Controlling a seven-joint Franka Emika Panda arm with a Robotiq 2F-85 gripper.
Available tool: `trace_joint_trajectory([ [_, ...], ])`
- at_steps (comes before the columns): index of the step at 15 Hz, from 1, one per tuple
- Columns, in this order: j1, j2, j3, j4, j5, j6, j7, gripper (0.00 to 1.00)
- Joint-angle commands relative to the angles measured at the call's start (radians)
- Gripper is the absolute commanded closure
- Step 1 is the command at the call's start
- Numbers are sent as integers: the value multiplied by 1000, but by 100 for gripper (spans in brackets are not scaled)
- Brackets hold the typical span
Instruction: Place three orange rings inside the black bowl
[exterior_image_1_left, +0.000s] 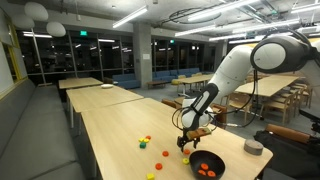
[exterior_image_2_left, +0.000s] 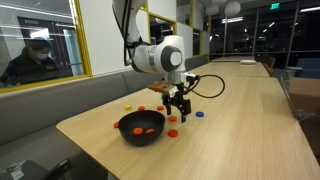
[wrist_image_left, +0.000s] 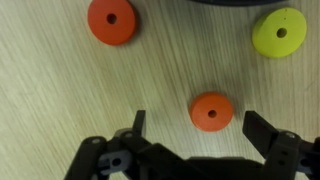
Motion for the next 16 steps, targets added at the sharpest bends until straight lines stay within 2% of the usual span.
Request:
trace_joint_trajectory([
  [1,15,-31,-16,-27,-19,13,31,0],
  [16,18,-59,-16,-66,-18,27,39,0],
])
